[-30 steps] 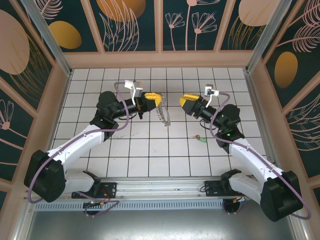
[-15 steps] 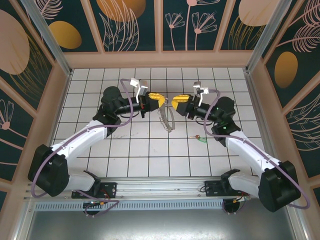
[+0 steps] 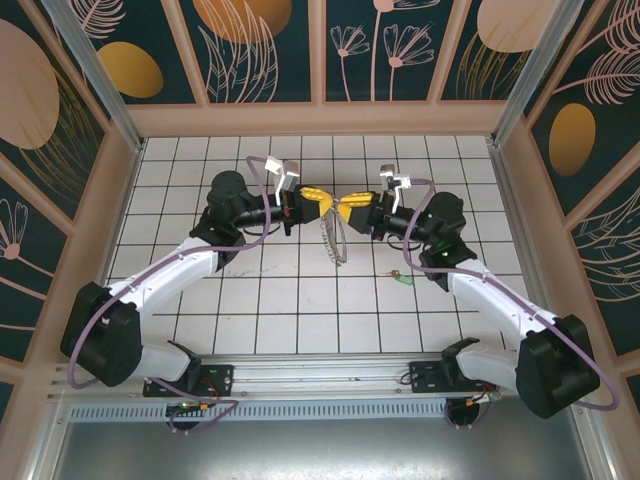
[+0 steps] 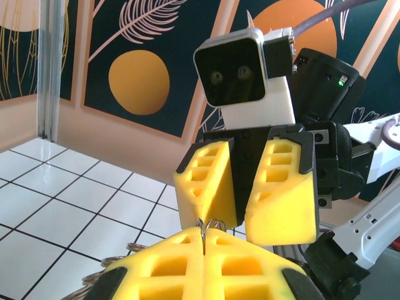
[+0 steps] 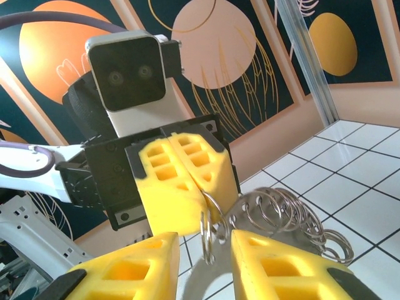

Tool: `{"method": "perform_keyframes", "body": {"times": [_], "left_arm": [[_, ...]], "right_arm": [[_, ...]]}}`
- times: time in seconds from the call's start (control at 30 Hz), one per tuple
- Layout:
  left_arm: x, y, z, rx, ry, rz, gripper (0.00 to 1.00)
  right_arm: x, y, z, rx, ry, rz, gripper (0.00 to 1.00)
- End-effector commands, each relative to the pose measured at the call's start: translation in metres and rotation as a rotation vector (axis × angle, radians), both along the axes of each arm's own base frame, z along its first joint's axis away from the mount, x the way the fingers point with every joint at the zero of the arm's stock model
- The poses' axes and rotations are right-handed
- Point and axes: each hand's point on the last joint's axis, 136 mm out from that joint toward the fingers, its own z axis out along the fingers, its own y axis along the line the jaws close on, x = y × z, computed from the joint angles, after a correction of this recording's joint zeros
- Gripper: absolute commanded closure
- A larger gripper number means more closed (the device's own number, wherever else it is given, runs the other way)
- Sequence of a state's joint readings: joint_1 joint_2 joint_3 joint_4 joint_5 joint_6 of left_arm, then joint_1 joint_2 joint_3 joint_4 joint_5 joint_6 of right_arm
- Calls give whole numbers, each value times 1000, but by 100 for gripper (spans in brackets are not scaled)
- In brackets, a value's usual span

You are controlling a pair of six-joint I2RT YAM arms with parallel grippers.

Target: Put the keys on the keyring

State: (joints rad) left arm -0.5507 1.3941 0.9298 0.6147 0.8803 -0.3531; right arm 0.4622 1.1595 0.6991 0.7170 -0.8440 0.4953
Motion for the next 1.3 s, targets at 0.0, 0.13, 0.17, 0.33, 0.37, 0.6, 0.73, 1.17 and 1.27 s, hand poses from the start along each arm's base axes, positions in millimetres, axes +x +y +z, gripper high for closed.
{"method": "perform_keyframes", "body": {"times": [0.0,0.13,0.17,0.33,0.37,0.6,0.73,1.17,1.27], "left_arm": [[-4,-2,20,-30,-36,-26,100],[-4,-2,20,-31,-36,-26,100],[-4,-1,19,-30,-35,-25,100],[-4,-2,20,-31,-34,-27,100],[-4,-1,20,-31,-35,-25,100],[-3,-2,19,-31,-31,-24,100],[-3,-2,31,-46,-52,-25,100],[-2,-3,32,-49,-49,-28,100],[-2,-3,32,-49,-48,-28,100]], "right_arm": [[-8,4,25,36,-95,38,73],[-8,7,26,36,-96,49,80],[-8,7,26,35,-94,51,82],[-9,9,22,30,-87,55,86],[-9,8,21,28,-83,54,86],[-10,8,15,23,-74,52,86],[-10,8,11,18,-63,53,91],[-9,8,5,7,-55,43,88],[-9,8,2,4,-49,38,91]]}}
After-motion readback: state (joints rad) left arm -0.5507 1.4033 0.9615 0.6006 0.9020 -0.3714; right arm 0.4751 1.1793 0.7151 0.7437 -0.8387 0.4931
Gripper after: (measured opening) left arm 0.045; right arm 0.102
